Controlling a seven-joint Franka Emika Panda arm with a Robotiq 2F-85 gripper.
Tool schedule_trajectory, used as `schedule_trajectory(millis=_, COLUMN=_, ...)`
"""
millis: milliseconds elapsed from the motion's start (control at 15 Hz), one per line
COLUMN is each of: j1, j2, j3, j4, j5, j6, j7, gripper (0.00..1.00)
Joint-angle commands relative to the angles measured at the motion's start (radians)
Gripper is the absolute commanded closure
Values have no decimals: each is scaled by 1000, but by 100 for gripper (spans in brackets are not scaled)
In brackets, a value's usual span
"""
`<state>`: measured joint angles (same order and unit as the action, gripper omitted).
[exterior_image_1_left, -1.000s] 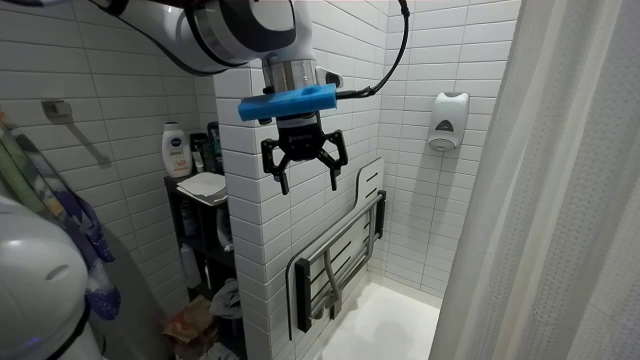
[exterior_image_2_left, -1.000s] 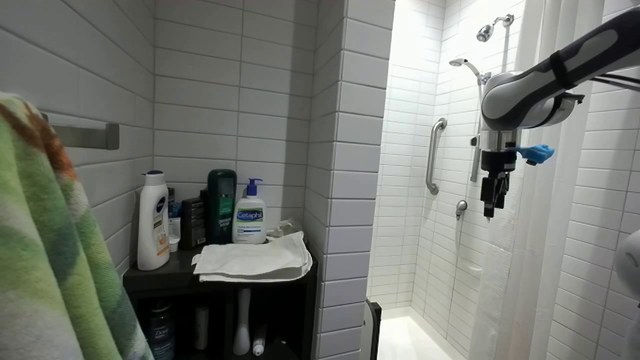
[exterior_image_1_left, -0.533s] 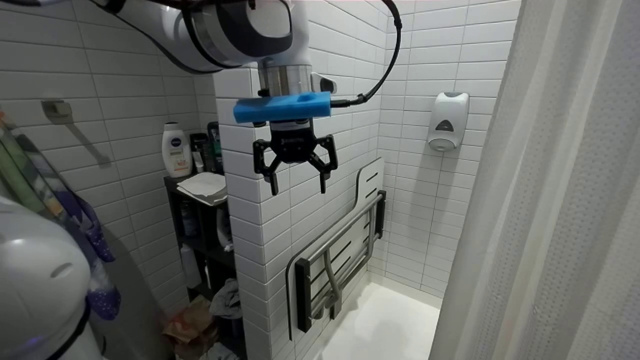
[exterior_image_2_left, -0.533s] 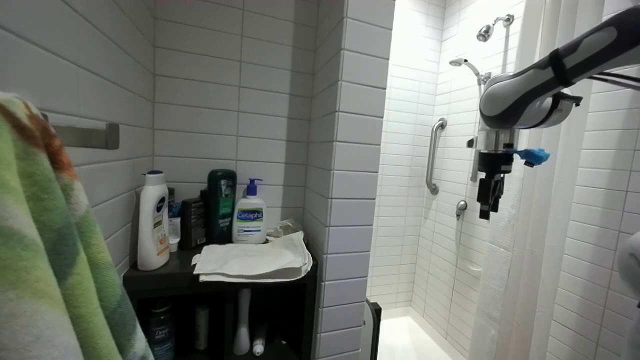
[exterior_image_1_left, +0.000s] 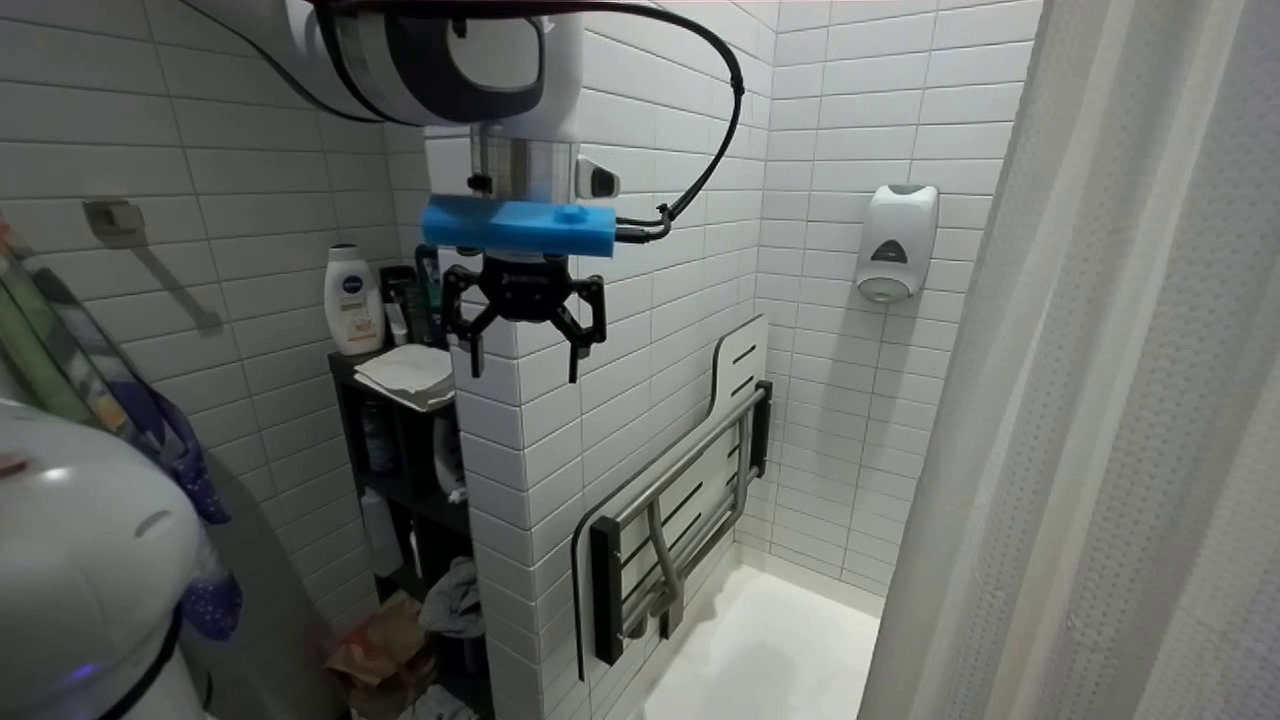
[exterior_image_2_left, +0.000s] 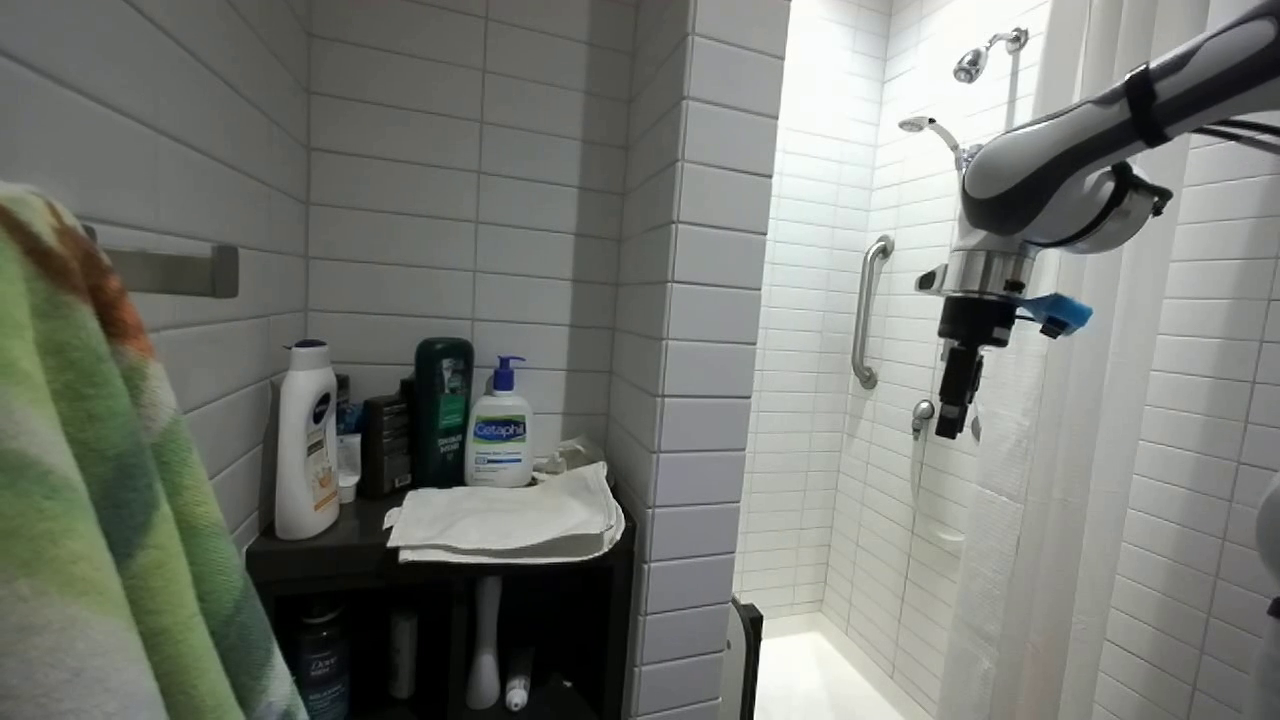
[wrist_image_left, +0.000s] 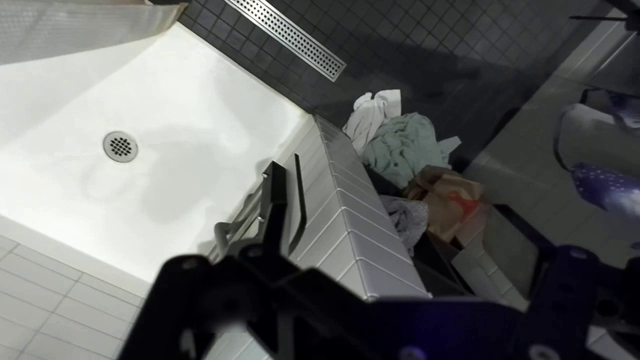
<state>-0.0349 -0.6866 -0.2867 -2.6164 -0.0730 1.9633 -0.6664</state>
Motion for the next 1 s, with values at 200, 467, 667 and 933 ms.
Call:
schedule_trajectory(millis=200, j1=48, j2=-221, j3=74, j4=-80, j5=57, j6=-101, j7=16, gripper=0)
schedule_trajectory(millis=467, j1=109, j2=-379, j3=153, j4=-114, j5=139, j6=-212, j7=102, gripper=0)
schedule_trajectory(millis=667, j1=176, j2=-453, j3=196, j4=-113, j5=224, j6=-314, j7=187, gripper=0)
schedule_trajectory(millis=933, j1=248, j2=-513, j3=230, j4=-112, j5=332, j6=-354, j7=250, gripper=0)
